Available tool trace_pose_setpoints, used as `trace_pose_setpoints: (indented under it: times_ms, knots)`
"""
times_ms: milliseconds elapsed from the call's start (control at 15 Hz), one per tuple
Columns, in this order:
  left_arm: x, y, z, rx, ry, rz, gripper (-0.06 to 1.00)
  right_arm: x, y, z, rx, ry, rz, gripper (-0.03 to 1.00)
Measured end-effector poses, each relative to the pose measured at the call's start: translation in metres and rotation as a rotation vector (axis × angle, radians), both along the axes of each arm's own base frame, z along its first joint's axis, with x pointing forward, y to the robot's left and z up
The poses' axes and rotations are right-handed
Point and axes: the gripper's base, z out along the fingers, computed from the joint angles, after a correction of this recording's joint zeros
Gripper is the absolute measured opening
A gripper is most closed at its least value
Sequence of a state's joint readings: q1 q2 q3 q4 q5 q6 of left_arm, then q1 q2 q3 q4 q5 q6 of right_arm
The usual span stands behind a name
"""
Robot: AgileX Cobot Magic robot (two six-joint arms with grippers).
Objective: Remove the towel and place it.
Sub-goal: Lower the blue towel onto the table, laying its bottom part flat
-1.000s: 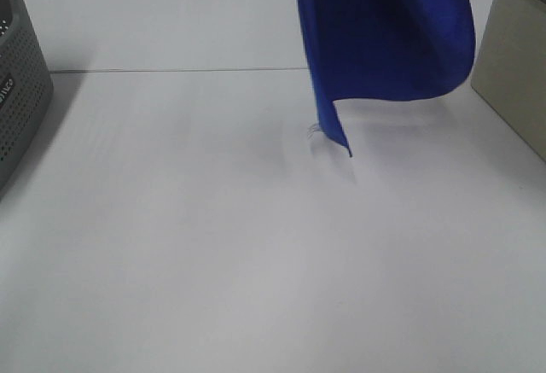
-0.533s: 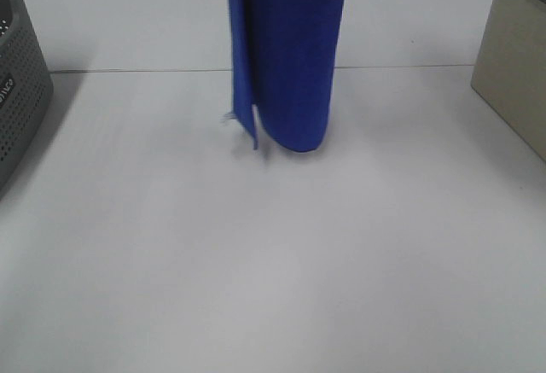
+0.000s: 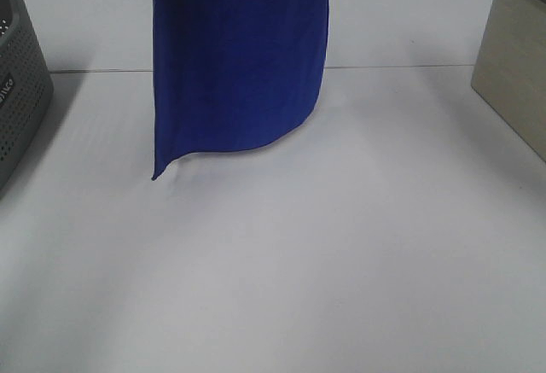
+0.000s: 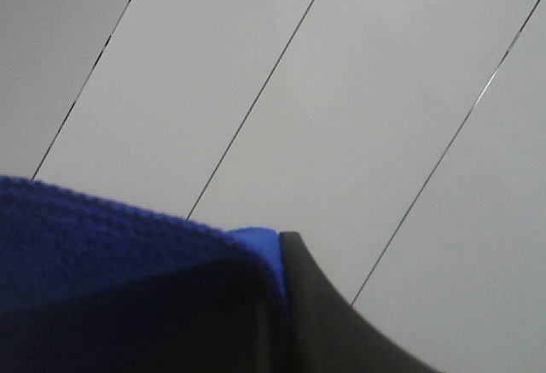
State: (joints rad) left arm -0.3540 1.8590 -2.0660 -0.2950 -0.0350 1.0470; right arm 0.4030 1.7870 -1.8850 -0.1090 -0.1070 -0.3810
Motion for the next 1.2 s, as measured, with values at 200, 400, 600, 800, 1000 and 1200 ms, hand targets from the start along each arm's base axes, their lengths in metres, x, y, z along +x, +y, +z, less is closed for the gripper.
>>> trace_pose_setpoints:
  times_ms: [200,400,600,800,1000,1200]
  knots:
    - [0.032,0.001,-0.027,-0.064,-0.130,0.085,0.00,0.036,0.016,-0.009,0.028,-0.031,0.004,0.02]
    - [0.064,-0.003,-0.060,-0.080,-0.231,0.144,0.00,0.070,0.012,-0.030,0.049,-0.041,-0.024,0.02]
    - [0.087,-0.003,-0.077,-0.054,-0.265,0.164,0.00,0.090,-0.001,-0.048,0.052,-0.041,-0.057,0.02]
    - [0.099,0.006,-0.075,-0.095,-0.290,0.152,0.00,0.097,0.002,-0.056,0.070,-0.090,-0.049,0.02]
    - [0.098,0.022,-0.057,-0.147,-0.347,0.127,0.00,0.095,0.000,-0.044,0.101,-0.174,-0.046,0.02]
    - [0.101,0.022,-0.061,-0.099,-0.348,0.099,0.00,0.093,-0.003,-0.036,0.115,-0.211,-0.047,0.02]
